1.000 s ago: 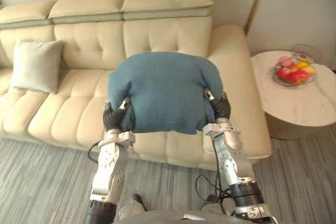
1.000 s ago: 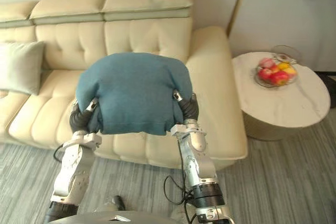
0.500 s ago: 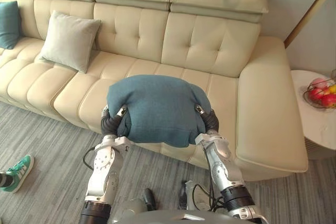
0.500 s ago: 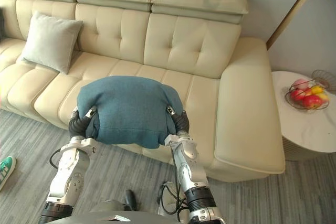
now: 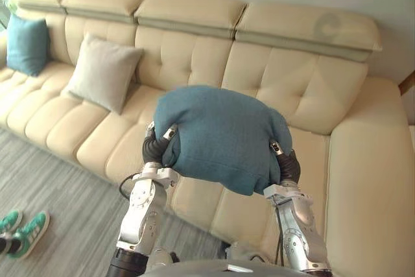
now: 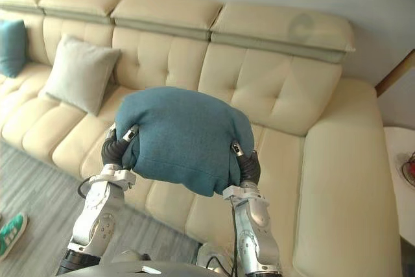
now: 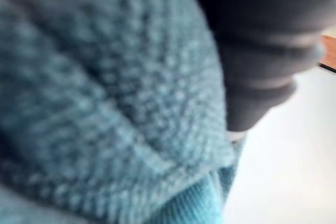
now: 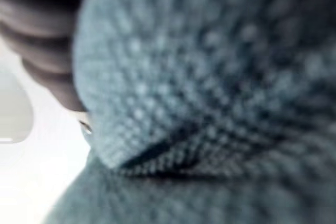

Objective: Pick up cushions and gather them together orderly.

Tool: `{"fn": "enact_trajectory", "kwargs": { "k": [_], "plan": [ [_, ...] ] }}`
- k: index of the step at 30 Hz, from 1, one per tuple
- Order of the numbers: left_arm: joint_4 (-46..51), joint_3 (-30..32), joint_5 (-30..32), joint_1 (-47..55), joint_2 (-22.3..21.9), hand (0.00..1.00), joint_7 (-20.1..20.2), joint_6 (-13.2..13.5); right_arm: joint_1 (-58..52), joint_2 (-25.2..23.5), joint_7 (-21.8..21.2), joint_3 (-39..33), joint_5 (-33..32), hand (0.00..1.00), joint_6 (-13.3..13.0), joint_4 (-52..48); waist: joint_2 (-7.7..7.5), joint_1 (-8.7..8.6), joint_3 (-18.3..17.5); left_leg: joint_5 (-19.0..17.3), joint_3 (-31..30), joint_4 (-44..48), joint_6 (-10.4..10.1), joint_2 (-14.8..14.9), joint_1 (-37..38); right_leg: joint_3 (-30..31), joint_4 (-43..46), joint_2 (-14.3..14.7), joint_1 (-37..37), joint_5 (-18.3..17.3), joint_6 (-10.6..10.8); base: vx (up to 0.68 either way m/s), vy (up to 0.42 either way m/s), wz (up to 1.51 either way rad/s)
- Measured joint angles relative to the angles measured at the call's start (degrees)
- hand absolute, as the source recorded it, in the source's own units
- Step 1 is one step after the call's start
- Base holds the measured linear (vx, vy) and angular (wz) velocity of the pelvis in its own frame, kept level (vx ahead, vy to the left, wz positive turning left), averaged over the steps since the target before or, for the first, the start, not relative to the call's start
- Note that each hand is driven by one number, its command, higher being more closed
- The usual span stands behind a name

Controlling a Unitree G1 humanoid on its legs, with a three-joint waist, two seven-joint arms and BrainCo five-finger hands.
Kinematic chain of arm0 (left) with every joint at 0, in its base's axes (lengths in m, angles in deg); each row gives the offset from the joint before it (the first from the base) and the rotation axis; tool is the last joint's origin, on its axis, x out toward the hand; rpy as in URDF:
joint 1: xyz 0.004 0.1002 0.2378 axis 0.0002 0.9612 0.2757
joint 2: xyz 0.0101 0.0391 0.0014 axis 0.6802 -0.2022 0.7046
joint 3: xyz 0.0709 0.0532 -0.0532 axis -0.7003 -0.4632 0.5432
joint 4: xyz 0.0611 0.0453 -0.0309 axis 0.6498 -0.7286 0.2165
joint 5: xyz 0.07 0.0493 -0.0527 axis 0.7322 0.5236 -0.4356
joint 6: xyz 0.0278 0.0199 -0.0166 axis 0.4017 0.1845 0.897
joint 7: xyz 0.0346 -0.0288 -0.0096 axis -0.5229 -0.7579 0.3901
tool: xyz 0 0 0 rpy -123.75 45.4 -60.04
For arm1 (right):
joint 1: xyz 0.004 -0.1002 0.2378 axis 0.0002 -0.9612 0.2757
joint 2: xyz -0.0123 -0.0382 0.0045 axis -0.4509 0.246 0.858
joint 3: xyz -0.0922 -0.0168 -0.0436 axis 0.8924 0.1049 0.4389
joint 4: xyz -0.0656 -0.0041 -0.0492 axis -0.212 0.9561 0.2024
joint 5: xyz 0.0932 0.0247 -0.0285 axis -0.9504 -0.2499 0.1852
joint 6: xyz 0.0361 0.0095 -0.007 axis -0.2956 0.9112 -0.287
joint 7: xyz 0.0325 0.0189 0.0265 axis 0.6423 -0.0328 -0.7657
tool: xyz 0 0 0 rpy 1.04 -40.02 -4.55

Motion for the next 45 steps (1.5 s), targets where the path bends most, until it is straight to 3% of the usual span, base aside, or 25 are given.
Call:
{"fn": "enact_trajectory", "kwargs": {
  "k": [1, 3, 5, 6, 7, 8, 11, 13, 16, 23, 32, 34, 37, 41, 45],
  "plan": [
    [1.37, 0.32, 0.01, 0.0, -0.51, 1.0, 0.01, 0.11, 0.03, -0.04, 0.01, 0.09, 0.01, 1.0, -0.02, -1.12, 0.09, 1.15, -0.03, -1.29, -0.25, -4.08, 0.78, 1.29, -1.14, 2.91, -0.39, -0.15, 0.02, 0.13, 0.24, 0.18, 0.131, -0.9],
    [1.81, 0.46, 0.01, 0.32, -0.83, 1.0, 0.02, 0.11, 0.04, -0.18, 0.08, 0.15, 0.08, 1.0, 0.0, -1.13, 0.03, 1.71, 0.01, -1.65, -2.56, -9.78, 0.25, 1.6, -1.16, 5.8, -0.67, -0.46, 0.83, 0.08, 1.23, 0.16, 0.222, -0.86],
    [1.9, 0.63, 0.03, 2.06, -1.08, 1.0, 0.01, 0.11, -0.01, -0.25, 0.11, 0.46, 1.07, 1.0, 0.0, -0.64, 0.11, 2.52, -0.03, -0.38, -10.87, -22.06, -0.98, 0.01, 0.79, 11.69, -0.16, -1.0, 1.33, -0.27, 4.09, 0.12, 0.336, -1.28],
    [1.97, 0.67, 0.04, 2.77, -1.18, 1.0, 0.01, 0.12, -0.13, -0.21, 0.11, 0.57, 1.17, 1.0, 0.01, -0.56, 0.49, 2.87, -0.28, 0.96, -13.26, -25.42, -0.8, -0.31, 1.5, 13.45, 0.22, -0.81, 0.94, -0.42, 4.96, 0.09, 0.488, -1.81],
    [2.28, 0.72, 0.09, 4.86, -2.27, 1.0, -0.01, 0.14, -0.35, 0.54, 0.04, 0.87, 1.26, 1.0, 0.03, -0.51, 3.34, 3.69, -1.92, 7.66, -18.14, -30.81, -2.9, 0.68, 2.39, 17.87, 0.91, 1.52, -1.2, -0.88, 7.29, 0.06, 0.435, -1.59],
    [2.04, 0.84, 0.19, 5.77, -1.79, 1.0, -0.04, 0.05, -0.39, -0.38, 0.0, 0.99, 1.93, 1.0, 0.12, 1.15, 2.88, 3.52, -2.56, 6.5, -16.12, -29.73, -6.85, 0.45, 3.04, 20.66, 0.62, 1.04, -1.08, -0.72, 8.15, 0.1, 0.488, -1.65],
    [2.4, 1.6, 0.5, 6.84, -0.49, 1.0, -0.15, 0.02, -1.91, -3.44, -0.03, 2.19, 3.44, 1.0, 1.48, 1.87, -2.58, 2.73, -3.63, 6.16, -8.16, -32.38, -4.96, -3.16, 5.98, 26.04, -3.08, -3.07, -1.75, 2.17, 10.21, 0.06, 0.291, -0.98],
    [2.4, 1.69, 0.51, 6.97, 0.12, 1.0, -0.19, 0.02, -1.89, -4.39, -0.06, 2.52, 3.77, 1.0, 1.64, 2.6, -3.97, 2.71, -4.33, 5.98, -4.86, -33.24, -4.18, -4.57, 7.14, 28.94, -4.13, -4.09, -2.68, 3.51, 11.51, 0.01, 0.16, -0.84],
    [2.39, 1.66, 1.78, 6.94, 0.33, 1.0, -0.17, 0.06, -0.57, -4.25, -0.17, 2.52, 6.14, 1.0, 1.64, 6.01, -3.54, 2.66, -4.51, 5.92, -0.97, -34.7, -4.06, -5.17, 8.48, 32.09, -5.01, -3.99, -4.29, 5.0, 12.61, -0.01, 0.047, -0.63],
    [-1.05, 1.7, 2.84, 6.89, 0.33, 1.0, -0.17, -0.04, 1.12, -3.76, -0.14, 2.52, 7.86, 1.0, 1.69, 11.09, -2.81, 2.51, -4.68, 6.1, 2.62, -36.37, -4.11, -5.27, 9.39, 36.42, -8.18, -2.98, -5.69, 8.29, 12.33, -0.03, -0.023, -0.37],
    [-5.86, 2.99, 3.53, 6.5, 2.5, 1.0, -0.26, -0.59, 7.0, -0.29, -0.14, 5.41, 11.67, 1.0, 3.08, 19.95, -2.87, 2.99, -4.58, 7.56, 0.24, -37.91, -3.76, -6.17, 9.48, 34.75, -10.14, -4.03, -4.35, 9.66, 12.26, -0.05, -0.011, 0.09],
    [-7.72, 3.14, 3.55, 2.9, 4.02, 1.0, -1.29, -0.55, 11.69, 0.7, 0.21, 5.5, 15.34, 1.0, 3.76, 20.11, -3.26, 4.05, -2.19, 8.33, -0.55, -37.3, -3.45, -6.32, 5.1, 34.27, -9.11, -4.19, -8.27, 9.91, 11.62, -0.18, -0.047, 0.21],
    [-8.59, 3.65, 3.44, -2.91, 4.76, 1.0, -3.52, -0.36, 17.75, 1.91, 1.73, 5.56, 17.53, 1.0, 3.91, 20.1, -3.19, 4.08, -0.6, 9.91, -2.41, -34.64, -3.17, -5.85, -4.38, 31.9, -8.5, -4.27, -15.84, 11.52, 9.76, -0.14, -0.076, 0.39],
    [-10.68, 4.37, 3.44, -12.47, 4.84, 1.0, -8.24, -0.36, 25.34, 1.9, 6.74, 5.69, 19.16, 1.0, 5.08, 19.36, -1.93, 5.36, 1.92, 12.09, -3.97, -32.59, -3.53, -4.13, -12.47, 30.04, -8.51, -3.27, -22.07, 14.53, 11.23, -0.08, -0.083, 0.16],
    [-12.54, 5.53, 3.45, -24.41, 6.47, 1.0, -11.88, 0.56, 33.84, 1.87, 11.05, 5.67, 19.18, 1.0, 5.08, 15.76, -1.63, 5.55, 2.53, 13.25, -4.29, -31.97, -3.74, -3.47, -18.34, 29.25, -8.38, -2.95, -27.28, 15.35, 10.51, -0.06, -0.052, 0.09]
  ]
}}
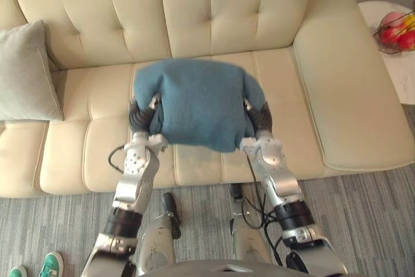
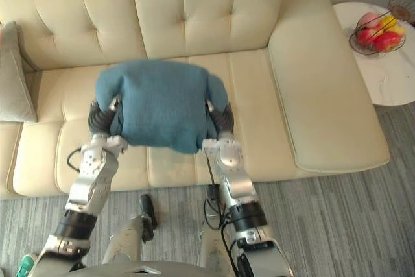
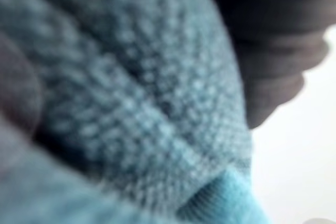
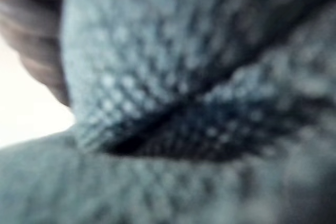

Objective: Pick up cushions and gather them together orderly.

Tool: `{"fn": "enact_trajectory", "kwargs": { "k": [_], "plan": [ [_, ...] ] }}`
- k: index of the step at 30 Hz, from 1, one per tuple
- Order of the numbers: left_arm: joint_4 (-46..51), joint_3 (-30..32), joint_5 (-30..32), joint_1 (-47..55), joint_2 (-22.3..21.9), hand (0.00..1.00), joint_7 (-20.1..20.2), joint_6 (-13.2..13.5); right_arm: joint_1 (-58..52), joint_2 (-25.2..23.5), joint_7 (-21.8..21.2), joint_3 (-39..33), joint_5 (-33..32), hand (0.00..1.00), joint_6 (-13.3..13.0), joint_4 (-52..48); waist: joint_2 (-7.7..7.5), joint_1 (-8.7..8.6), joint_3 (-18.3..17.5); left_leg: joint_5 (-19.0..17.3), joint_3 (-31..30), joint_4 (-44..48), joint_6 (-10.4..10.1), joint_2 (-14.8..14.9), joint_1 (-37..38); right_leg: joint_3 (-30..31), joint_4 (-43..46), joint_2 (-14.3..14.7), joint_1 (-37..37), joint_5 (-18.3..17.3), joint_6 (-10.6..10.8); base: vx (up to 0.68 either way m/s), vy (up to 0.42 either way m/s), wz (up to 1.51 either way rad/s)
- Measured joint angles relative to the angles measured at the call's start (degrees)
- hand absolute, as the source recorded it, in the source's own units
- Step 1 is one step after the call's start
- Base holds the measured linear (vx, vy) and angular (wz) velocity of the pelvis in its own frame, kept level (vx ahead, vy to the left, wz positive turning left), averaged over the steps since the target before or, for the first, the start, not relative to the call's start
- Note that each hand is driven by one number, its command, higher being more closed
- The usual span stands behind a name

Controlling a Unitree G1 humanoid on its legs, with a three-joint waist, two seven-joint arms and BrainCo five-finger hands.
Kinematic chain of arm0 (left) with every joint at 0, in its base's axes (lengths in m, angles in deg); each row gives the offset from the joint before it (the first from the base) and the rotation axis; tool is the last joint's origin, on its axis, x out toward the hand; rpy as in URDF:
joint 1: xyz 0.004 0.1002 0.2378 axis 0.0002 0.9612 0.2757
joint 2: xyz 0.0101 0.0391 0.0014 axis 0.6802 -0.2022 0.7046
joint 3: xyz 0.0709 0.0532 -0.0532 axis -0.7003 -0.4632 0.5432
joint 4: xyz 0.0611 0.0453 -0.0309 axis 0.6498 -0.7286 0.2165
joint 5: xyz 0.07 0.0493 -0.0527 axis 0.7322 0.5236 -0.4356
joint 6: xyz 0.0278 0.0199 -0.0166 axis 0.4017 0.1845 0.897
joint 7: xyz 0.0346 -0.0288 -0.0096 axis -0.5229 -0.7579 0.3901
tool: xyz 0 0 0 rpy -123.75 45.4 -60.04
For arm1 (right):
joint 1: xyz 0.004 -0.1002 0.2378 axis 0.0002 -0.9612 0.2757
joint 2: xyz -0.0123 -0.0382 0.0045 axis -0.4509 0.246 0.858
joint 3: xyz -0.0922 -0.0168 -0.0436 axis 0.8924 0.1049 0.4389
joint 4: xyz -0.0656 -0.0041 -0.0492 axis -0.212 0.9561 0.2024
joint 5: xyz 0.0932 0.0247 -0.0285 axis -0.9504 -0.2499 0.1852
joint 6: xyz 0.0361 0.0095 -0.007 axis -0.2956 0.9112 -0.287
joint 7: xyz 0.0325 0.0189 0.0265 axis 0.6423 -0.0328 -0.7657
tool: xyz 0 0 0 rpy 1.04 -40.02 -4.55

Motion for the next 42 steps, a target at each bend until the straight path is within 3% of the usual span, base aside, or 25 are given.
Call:
{"fn": "enact_trajectory", "kwargs": {
  "k": [7, 14, 15, 18, 23, 26, 29, 35, 38, 42],
  "plan": [
    [-4.72, 1.39, 0.5, -23.09, 6.48, 1.0, -5.07, 1.11, 16.5, -0.3, 8.35, -1.53, 4.69, 1.0, -0.12, -6.86, 0.74, 0.04, 0.64, 2.7, -1.35, -1.17, 0.17, -0.15, -6.95, -1.37, 1.97, -0.03, -7.33, 0.8, 0.4, -0.04, -0.001, 0.14],
    [-9.33, 2.96, 5.09, -44.26, 8.51, 1.0, -9.95, 2.54, 34.98, -1.85, 18.6, -6.82, 16.82, 1.0, -1.25, -7.37, 2.94, 0.37, 2.45, 8.28, -2.92, -8.12, 0.15, -1.63, -10.91, -3.87, 3.69, -0.92, -13.76, 0.87, 0.53, -0.03, -0.005, 0.2],
    [-10.09, 3.66, 6.52, -47.08, 8.52, 0.0, -10.99, 2.57, 38.93, -1.84, 20.34, -8.13, 18.76, 0.0, -1.26, -6.5, 3.35, 0.62, 3.22, 9.65, -2.93, -9.9, 0.11, -1.93, -11.37, -3.95, 4.22, -0.98, -15.14, 0.87, 0.53, -0.05, -0.026, 0.13],
    [-12.74, 4.1, 7.35, -50.64, 8.06, 0.0, -12.38, 2.5, 44.38, -1.59, 23.01, -10.16, 20.05, 0.0, -1.33, -3.01, 3.84, 0.64, 4.1, 12.2, -3.35, -13.42, -0.02, -2.27, -12.07, -4.6, 4.87, -1.01, -17.3, 0.81, 0.48, -0.05, -0.029, 0.15],
    [-20.87, 6.22, 7.36, -55.13, 5.6, 0.0, -12.36, 0.49, 51.49, 1.16, 23.67, -14.27, 17.83, 0.0, -0.94, 6.73, 4.94, 0.75, 6.01, 16.74, -5.54, -18.45, -0.2, -2.97, -15.09, -6.93, 10.5, -1.25, -23.57, -1.64, 0.07, -0.04, -0.016, 0.27],
    [-25.57, 8.68, 7.28, -55.32, 4.8, 0.0, -12.21, -0.71, 56.53, 3.78, 22.03, -14.12, 14.47, 0.0, 0.17, 13.95, 4.96, 1.01, 6.55, 18.09, -5.86, -18.45, -0.61, -2.98, -19.35, -7.25, 12.51, -1.33, -28.45, -1.96, 0.03, -0.04, -0.015, 0.15],
    [-28.15, 10.93, 7.28, -55.32, 4.62, 0.0, -11.58, -1.81, 59.36, 6.18, 19.21, -13.79, 9.94, 0.0, 0.69, 19.21, 4.98, 1.01, 9.74, 19.54, -5.78, -18.45, -1.89, -2.72, -22.07, -8.18, 14.04, -1.36, -31.2, -2.51, -0.43, -0.02, -0.009, 0.18],
    [-31.9, 12.33, 7.19, -54.89, 5.07, 0.0, -7.6, -3.33, 59.3, 9.97, 13.86, -11.67, 4.62, 0.0, 0.84, 24.68, 4.94, 0.34, 13.06, 20.41, -5.47, -18.44, -1.47, -2.15, -27.76, -8.44, 15.13, -1.03, -37.24, -2.1, -0.53, 0.01, -0.004, 0.05],
    [-31.85, 13.08, 5.64, -51.36, 5.03, 0.0, -6.54, -3.29, 57.51, 9.99, 12.7, -11.65, 2.8, 0.0, 0.84, 24.7, 4.95, -0.8, 14.82, 20.69, -5.28, -18.44, -1.88, -1.9, -28.4, -8.32, 15.34, -0.65, -38.16, -1.99, -0.64, 0.04, -0.007, -0.04],
    [-29.79, 13.15, 4.31, -48.78, 6.09, 0.0, -6.21, -1.65, 54.72, 10.29, 11.54, -11.2, 1.73, 0.0, 0.7, 21.3, 4.51, -0.88, 15.1, 19.23, -3.74, -18.46, -2.83, -1.53, -28.6, -7.04, 15.74, 0.02, -39.36, -2.13, -0.82, 0.03, -0.028, -0.13]
  ]
}}
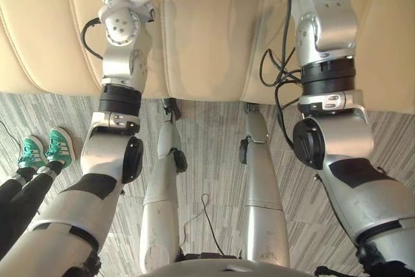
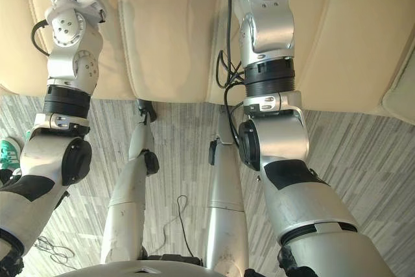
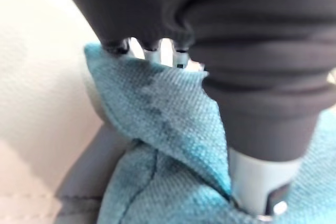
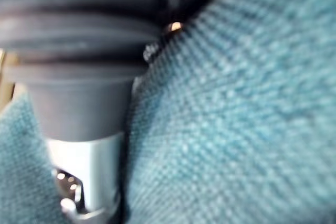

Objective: Pick up cushions and gather them together orderly.

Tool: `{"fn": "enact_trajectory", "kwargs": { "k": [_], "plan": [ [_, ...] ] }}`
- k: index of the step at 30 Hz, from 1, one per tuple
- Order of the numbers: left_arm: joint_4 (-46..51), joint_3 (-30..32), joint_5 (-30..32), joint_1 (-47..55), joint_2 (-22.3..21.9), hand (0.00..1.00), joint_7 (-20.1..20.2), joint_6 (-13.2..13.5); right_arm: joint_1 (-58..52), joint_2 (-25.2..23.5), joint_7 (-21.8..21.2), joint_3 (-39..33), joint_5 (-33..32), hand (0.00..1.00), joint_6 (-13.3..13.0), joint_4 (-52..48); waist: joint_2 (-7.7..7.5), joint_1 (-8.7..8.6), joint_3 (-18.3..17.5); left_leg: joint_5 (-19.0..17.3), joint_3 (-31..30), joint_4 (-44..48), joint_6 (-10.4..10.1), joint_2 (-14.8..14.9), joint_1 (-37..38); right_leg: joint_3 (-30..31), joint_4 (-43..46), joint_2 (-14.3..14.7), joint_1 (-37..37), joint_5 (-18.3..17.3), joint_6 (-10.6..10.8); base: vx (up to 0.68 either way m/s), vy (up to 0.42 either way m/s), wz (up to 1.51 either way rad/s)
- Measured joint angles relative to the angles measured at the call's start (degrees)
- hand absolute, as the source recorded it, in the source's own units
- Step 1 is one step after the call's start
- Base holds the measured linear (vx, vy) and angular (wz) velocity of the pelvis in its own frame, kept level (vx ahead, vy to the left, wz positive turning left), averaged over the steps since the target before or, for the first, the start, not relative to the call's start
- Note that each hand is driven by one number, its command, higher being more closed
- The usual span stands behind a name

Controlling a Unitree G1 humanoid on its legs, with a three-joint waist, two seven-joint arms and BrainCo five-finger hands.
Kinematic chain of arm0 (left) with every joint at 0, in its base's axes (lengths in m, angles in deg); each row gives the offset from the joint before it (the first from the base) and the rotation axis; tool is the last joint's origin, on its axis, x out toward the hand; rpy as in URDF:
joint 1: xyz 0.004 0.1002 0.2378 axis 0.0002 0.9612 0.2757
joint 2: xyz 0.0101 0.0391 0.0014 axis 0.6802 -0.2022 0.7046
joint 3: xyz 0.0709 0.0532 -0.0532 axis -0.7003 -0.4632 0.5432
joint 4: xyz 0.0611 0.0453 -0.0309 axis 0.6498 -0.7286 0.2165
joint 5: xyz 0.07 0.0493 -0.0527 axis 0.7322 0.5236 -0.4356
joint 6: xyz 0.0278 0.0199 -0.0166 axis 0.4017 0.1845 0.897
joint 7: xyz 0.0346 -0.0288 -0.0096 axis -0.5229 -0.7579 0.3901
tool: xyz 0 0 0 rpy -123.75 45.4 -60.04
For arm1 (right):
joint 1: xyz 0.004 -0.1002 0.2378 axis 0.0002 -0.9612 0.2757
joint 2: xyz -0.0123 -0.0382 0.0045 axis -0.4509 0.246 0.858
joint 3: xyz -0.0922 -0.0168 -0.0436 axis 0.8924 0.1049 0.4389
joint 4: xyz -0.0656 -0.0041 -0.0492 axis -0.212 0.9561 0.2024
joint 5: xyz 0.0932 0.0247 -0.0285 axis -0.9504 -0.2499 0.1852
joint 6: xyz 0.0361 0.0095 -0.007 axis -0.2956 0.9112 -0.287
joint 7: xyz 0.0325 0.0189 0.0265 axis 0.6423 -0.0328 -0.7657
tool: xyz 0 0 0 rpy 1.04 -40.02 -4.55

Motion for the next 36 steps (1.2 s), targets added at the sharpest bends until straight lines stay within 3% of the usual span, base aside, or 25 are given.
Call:
{"fn": "enact_trajectory", "kwargs": {
  "k": [4, 10, 17, 22, 26, 31, 33, 36],
  "plan": [
    [0.59, 0.93, -2.93, 1.89, 1.28, 0.0, 0.59, 2.04, -1.87, 0.26, 0.02, 1.66, -0.62, 0.0, -0.07, -2.42, -0.92, -0.5, 0.56, -0.4, 1.37, 0.0, 0.57, 0.3, 0.88, 1.0, 0.31, 0.42, -0.07, -0.01, 0.01, 0.03, -0.049, -0.13],
    [2.73, 2.23, -6.5, 4.59, 3.23, 0.0, 0.48, 2.52, -3.2, 1.3, 0.03, 1.69, -0.92, 0.0, -0.14, -4.97, -1.92, -0.83, 1.16, -0.16, 2.51, 0.02, 0.86, 0.52, 2.48, 1.78, 1.41, 1.01, 0.26, -0.37, -0.05, 0.02, -0.059, -0.09],
    [7.38, 5.01, -8.53, 11.85, 5.36, 0.0, 0.5, 2.52, -10.28, 4.11, -0.02, 0.37, -2.7, 0.0, -0.83, -10.97, -2.43, -1.52, 1.46, -0.31, 1.92, 0.06, 1.07, 0.1, 7.26, 1.39, 6.51, 0.73, 2.92, -3.65, -0.44, -0.01, -0.081, 0.06],
    [14.62, 9.52, -9.46, 25.24, 10.74, 0.0, 2.8, 3.46, -21.07, 7.57, -3.05, -2.62, -4.28, 0.0, -1.36, -17.89, -2.64, -1.78, 1.55, -4.94, 0.01, 7.43, 1.78, -0.04, 11.02, 0.32, 12.79, -0.52, 7.97, -8.52, -0.88, -0.01, -0.123, 0.19],
    [22.07, 14.55, -9.54, 35.72, 11.02, 0.0, 3.94, 4.81, -30.76, 8.2, -5.19, -4.32, -4.35, 0.0, -2.62, -23.28, -2.71, -1.53, 1.59, -7.83, -1.11, 12.15, 1.77, 0.63, 13.26, -0.68, 13.97, -0.78, 12.26, -10.14, -1.2, 0.04, -0.074, 0.06],
    [29.66, 17.43, -9.99, 50.46, 5.63, 0.0, 5.45, 6.18, -45.94, 3.8, -9.13, -5.28, -4.49, 0.0, -3.94, -29.03, -2.77, -0.96, 1.56, -12.11, -2.08, 16.84, 1.45, 2.12, 19.46, -1.76, 12.95, -0.04, 21.29, -11.47, -1.07, 0.04, -0.033, -0.12],
    [30.95, 16.81, -10.06, 57.86, -0.45, 0.0, 7.75, 6.49, -54.24, -0.28, -11.9, -4.36, -4.03, 0.0, -4.8, -29.36, -2.91, -0.8, 1.45, -15.33, -2.04, 18.98, 1.37, 2.99, 25.1, -2.18, 11.94, 0.67, 28.33, -13.02, -0.59, 0.09, -0.004, -0.23],
    [29.51, 14.34, -10.0, 68.51, -7.59, 0.0, 11.43, 6.38, -67.59, -6.28, -15.87, -1.6, -3.7, 0.0, -4.89, -28.29, -4.71, -0.45, -3.49, -17.95, -1.72, 19.33, 1.35, 3.97, 30.39, -3.48, 9.16, 1.02, 34.46, -13.93, -1.31, 0.14, 0.022, -0.23]
  ]
}}
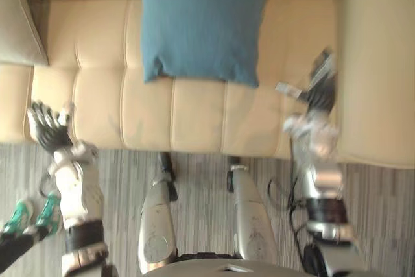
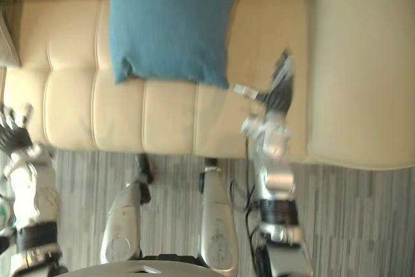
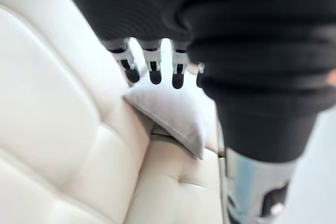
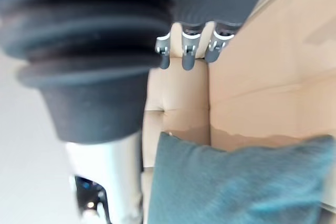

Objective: Pick up cushions and gather them together orderly.

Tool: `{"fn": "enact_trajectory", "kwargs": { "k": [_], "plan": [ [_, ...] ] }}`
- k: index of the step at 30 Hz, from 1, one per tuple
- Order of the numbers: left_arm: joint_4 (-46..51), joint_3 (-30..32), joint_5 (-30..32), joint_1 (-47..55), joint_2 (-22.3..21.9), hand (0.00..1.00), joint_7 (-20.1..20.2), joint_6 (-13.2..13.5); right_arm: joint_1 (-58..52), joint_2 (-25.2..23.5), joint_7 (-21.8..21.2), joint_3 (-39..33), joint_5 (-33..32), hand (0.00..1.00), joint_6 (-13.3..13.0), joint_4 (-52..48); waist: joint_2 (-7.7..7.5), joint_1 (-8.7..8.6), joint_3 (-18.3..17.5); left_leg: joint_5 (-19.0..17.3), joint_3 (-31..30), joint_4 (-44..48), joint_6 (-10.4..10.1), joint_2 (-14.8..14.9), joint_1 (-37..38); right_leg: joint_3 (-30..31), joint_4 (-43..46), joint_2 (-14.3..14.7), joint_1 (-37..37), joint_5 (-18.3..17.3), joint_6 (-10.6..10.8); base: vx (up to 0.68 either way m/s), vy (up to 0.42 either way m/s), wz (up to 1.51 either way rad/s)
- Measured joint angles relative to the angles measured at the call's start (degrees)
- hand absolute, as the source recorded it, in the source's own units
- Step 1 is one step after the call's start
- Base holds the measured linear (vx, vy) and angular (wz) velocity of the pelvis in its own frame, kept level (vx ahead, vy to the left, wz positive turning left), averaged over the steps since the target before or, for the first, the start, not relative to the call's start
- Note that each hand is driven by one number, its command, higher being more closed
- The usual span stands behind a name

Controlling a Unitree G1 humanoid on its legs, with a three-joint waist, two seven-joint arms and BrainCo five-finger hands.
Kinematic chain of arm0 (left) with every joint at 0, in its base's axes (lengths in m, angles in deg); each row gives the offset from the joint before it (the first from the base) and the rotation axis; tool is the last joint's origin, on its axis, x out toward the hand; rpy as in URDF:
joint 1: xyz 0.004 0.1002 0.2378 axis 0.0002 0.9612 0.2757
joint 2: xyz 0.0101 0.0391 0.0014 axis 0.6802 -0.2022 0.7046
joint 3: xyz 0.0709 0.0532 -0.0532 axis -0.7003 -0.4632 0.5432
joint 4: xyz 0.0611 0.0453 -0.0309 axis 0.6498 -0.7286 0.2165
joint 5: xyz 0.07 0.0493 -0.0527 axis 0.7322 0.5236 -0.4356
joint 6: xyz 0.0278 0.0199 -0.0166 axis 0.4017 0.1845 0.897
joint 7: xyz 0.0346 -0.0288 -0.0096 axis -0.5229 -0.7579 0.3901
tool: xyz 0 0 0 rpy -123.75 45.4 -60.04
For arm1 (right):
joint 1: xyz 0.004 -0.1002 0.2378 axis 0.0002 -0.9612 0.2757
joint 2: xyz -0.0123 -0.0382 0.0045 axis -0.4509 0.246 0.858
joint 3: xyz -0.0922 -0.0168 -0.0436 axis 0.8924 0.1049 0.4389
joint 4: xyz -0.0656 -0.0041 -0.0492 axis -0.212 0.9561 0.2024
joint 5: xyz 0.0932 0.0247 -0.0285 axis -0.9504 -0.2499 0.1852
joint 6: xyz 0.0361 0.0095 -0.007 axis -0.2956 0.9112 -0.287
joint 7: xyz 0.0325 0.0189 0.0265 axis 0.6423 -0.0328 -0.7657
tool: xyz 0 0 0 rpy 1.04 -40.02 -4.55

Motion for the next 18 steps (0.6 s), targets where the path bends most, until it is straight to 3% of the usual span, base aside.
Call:
{"fn": "enact_trajectory", "kwargs": {
  "k": [3, 9, 14, 18],
  "plan": [
    [-12.41, -3.61, 1.47, 6.18, -5.68, 0.0, 4.19, -2.47, -9.96, -6.16, -3.35, 0.49, 2.37, 0.0, 0.17, 11.89, -1.57, 0.19, -4.09, -2.45, 1.34, -0.23, -0.05, 0.51, 8.79, -0.76, -3.12, 0.03, 9.69, -0.07, 0.21, 0.18, 0.028, -0.15],
    [-36.44, -2.51, 7.4, 7.01, -8.23, 0.0, 8.39, -6.7, -15.36, -12.87, -5.31, -4.21, 5.66, 0.0, 2.26, 36.65, -1.62, 0.41, -12.22, -3.93, 4.64, -4.28, -0.37, 0.69, 18.17, -1.32, -10.86, -0.15, 18.96, 1.15, 0.17, 0.1, 0.051, -0.22],
    [-47.54, 2.32, 13.09, 6.45, -8.45, 0.0, 9.47, -8.69, -15.65, -12.82, -5.26, -12.5, 5.51, 0.0, 3.55, 47.56, -0.39, 0.45, -16.11, -3.38, 7.73, -8.79, -1.39, 0.66, 25.36, -0.78, -18.7, 0.37, 26.12, 4.89, 1.12, 0.08, 0.037, -0.26],
    [-49.81, 3.59, 17.46, 6.27, -8.19, 0.0, 9.48, -9.55, -15.23, -12.37, -5.36, -14.83, 5.93, 0.0, 4.23, 51.12, -0.69, 0.65, -17.42, -3.36, 9.34, -10.18, -1.87, 0.61, 28.23, 0.63, -22.32, 0.84, 29.13, 7.13, 1.31, 0.04, 0.018, -0.21]
  ]
}}
